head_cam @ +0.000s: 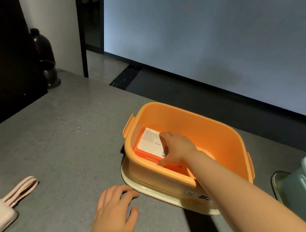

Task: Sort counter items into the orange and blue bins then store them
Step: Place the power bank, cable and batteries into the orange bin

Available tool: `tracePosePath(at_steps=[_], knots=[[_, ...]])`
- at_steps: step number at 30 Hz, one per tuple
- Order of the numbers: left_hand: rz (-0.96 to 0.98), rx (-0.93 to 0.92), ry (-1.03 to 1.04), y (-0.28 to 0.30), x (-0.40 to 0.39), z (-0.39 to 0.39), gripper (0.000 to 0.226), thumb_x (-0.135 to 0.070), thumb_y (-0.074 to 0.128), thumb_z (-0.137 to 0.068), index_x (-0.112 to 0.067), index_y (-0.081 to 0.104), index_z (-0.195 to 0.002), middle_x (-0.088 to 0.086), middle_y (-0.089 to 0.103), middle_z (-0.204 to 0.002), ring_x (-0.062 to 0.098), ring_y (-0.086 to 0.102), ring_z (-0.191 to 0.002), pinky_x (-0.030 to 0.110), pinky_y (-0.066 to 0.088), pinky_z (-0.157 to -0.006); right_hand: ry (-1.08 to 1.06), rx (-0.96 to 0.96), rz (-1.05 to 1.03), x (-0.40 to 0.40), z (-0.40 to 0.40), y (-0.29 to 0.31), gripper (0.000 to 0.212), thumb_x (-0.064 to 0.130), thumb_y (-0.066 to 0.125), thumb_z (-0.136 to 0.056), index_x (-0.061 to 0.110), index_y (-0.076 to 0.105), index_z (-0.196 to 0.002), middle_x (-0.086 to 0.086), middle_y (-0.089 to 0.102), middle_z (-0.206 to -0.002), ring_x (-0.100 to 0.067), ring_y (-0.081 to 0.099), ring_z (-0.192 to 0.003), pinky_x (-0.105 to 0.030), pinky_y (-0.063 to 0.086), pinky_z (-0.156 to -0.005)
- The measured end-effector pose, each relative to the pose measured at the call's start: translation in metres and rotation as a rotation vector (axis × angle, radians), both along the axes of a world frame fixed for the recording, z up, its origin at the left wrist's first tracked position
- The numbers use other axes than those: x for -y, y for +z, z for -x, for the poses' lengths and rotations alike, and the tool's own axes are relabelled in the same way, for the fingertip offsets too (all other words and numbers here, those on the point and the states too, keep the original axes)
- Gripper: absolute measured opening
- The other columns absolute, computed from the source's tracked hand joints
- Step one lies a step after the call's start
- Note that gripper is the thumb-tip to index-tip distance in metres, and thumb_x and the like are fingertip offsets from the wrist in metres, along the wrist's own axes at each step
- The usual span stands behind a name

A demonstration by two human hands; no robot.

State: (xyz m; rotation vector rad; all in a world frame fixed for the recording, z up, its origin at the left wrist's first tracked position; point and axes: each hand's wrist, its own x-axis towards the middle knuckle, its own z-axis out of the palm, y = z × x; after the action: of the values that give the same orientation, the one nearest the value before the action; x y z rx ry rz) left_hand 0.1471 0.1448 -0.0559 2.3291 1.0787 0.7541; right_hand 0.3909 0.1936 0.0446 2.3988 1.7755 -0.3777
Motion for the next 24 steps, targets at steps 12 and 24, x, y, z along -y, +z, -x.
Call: tracePosePath(at_steps=[12,24], knots=[[0.114,0.016,-0.05,0.017,0.023,0.021,0.024,-0.022,0.051,-0.089,-0.031,0.059,-0.11,-0.021,0.046,-0.108,-0.001,0.038,-0.108,0.013,0.026,-0.093,-0.049,-0.11,-0.509,0.067,0.067,0.081,0.056,0.037,0.066,-0.082,0.026,0.048,-0.133,0.005,0.05,-0.137,-0.018,0.045,-0.126,-0.036,0.043,-0.099],[-0.056,0.107,-0.018,0.02,0.109,0.162,0.023,-0.01,0.061,-0.079,-0.026,0.067,-0.094,-0.018,0.058,-0.108,-0.004,0.049,-0.109,0.014,0.039,-0.093,0.335,-0.513,-0.478,0.115,0.23,-0.003,0.046,0.036,0.062,-0.089,0.03,0.049,-0.133,0.014,0.051,-0.133,-0.006,0.04,-0.127,-0.028,0.036,-0.105]])
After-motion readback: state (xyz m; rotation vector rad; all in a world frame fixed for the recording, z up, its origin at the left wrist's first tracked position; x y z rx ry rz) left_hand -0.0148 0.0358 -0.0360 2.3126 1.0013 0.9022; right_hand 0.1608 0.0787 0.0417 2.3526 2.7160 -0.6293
